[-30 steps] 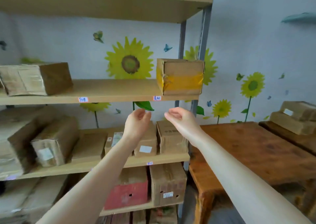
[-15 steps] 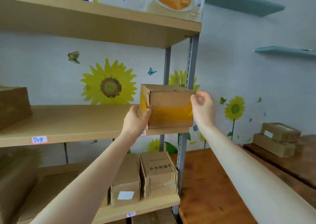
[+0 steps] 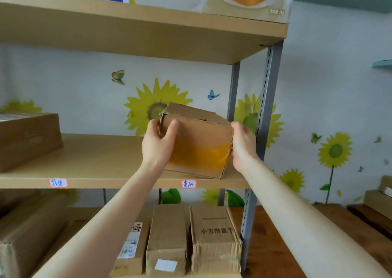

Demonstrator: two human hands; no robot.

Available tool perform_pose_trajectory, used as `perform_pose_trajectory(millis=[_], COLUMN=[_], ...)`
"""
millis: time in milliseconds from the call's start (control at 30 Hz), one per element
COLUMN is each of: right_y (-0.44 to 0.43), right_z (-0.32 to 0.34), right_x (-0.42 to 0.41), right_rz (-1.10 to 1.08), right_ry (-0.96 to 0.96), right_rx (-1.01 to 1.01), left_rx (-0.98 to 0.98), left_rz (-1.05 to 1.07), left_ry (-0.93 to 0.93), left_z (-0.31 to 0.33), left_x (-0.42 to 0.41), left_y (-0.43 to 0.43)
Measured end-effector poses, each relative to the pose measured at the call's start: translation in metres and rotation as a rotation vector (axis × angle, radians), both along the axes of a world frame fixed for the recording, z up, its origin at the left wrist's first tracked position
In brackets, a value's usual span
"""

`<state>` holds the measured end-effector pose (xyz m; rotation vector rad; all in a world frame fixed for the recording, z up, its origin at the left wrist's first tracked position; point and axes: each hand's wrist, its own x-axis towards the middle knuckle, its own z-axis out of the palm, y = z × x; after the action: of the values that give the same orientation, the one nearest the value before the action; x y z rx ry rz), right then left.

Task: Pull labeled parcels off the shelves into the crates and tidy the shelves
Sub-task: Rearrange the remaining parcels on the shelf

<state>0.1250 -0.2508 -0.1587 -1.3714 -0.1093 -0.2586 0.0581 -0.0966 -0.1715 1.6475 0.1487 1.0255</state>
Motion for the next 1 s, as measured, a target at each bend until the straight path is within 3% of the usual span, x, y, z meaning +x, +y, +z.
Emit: perform_pose_trajectory(millis=[133, 233, 300, 367, 433, 500, 567, 667, 800, 867, 933, 1000], right_y=[0.011, 0.014, 0.019, 0.02, 0.017, 0.018, 0.023, 0.032, 0.028, 0.01, -0.012, -0.029], right_z=[-0.002, -0.016, -0.028, -0.031, -0.025, -0.008, 0.01, 0.022, 0.021, 0.013, 0.002, -0.012], right_x=[0.0, -0.004, -0.008, -0.012, -0.013, -0.02, -0.026, -0.025, -0.021, -0.019, -0.015, -0.011], right_rz=[0.1, 0.227, 0.236, 0.127, 0.014, 0.046, 0.161, 0.315, 0.247, 0.202, 0.181, 0.175], right_ry=[0.129, 0.248, 0.23, 0.109, -0.085, -0.219, -0.25, -0.146, -0.031, -0.015, -0.007, 0.006], right_rx=[0.156, 0.239, 0.148, -0.076, -0.206, -0.2, -0.205, -0.234, -0.025, 0.158, 0.33, 0.398], left_rx=[0.572, 0.769, 0.721, 0.543, 0.252, -0.018, -0.085, -0.038, -0.022, -0.043, -0.032, -0.185], left_rz=[0.167, 0.157, 0.252, 0.333, 0.204, -0.018, -0.154, -0.313, -0.512, -0.437, -0.216, -0.24], left_ry=[-0.014, -0.07, -0.045, 0.077, 0.128, 0.142, 0.2, 0.248, 0.168, 0.114, 0.144, 0.236], left_z=[0.028, 0.048, 0.05, 0.043, 0.034, 0.023, 0.009, -0.006, -0.012, -0.011, -0.012, -0.016], left_x=[-0.023, -0.037, -0.038, -0.039, -0.038, -0.035, -0.03, -0.033, -0.04, -0.035, -0.031, -0.029], left_y=[0.02, 0.033, 0.039, 0.043, 0.045, 0.047, 0.046, 0.043, 0.049, 0.05, 0.047, 0.04])
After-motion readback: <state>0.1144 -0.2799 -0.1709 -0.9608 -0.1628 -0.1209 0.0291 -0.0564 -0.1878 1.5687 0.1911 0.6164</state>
